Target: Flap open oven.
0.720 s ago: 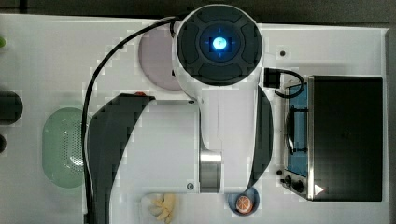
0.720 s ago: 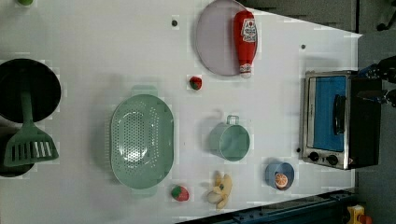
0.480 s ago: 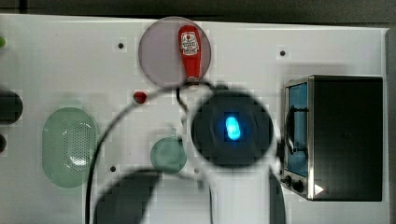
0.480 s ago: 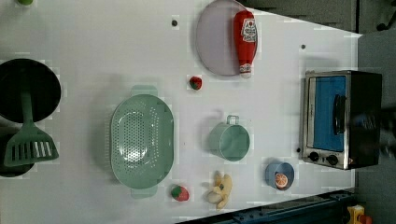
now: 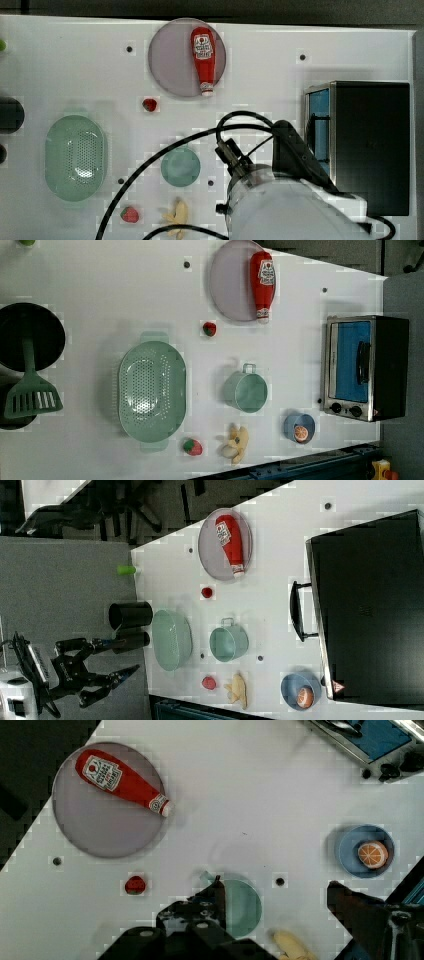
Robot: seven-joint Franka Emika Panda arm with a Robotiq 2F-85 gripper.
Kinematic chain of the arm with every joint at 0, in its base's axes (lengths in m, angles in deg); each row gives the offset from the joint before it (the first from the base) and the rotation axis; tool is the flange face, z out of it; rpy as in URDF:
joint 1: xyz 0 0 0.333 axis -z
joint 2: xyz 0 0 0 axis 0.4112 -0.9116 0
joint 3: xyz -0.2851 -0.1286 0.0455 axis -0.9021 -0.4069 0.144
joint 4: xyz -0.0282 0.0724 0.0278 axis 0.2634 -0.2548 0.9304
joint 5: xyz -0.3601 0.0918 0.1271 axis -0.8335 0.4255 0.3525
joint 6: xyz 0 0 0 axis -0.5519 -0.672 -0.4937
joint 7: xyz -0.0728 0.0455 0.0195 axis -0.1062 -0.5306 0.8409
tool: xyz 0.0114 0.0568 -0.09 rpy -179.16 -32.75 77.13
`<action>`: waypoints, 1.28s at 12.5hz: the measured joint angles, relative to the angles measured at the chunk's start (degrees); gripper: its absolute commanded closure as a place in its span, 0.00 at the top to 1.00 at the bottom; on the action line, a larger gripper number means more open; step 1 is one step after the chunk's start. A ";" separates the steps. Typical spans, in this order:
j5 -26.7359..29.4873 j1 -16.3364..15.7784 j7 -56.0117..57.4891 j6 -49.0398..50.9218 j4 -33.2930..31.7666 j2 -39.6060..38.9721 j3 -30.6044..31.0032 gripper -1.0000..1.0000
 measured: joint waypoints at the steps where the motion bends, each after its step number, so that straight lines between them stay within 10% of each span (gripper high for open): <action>1: 0.06 0.04 0.00 0.04 0.00 -0.78 0.05 0.46; 4: 0.18 0.03 -0.18 0.08 -1.62 -3.37 0.00 0.18; 16: -5.41 1.46 23.13 -12.34 -7.78 -10.99 -8.08 0.17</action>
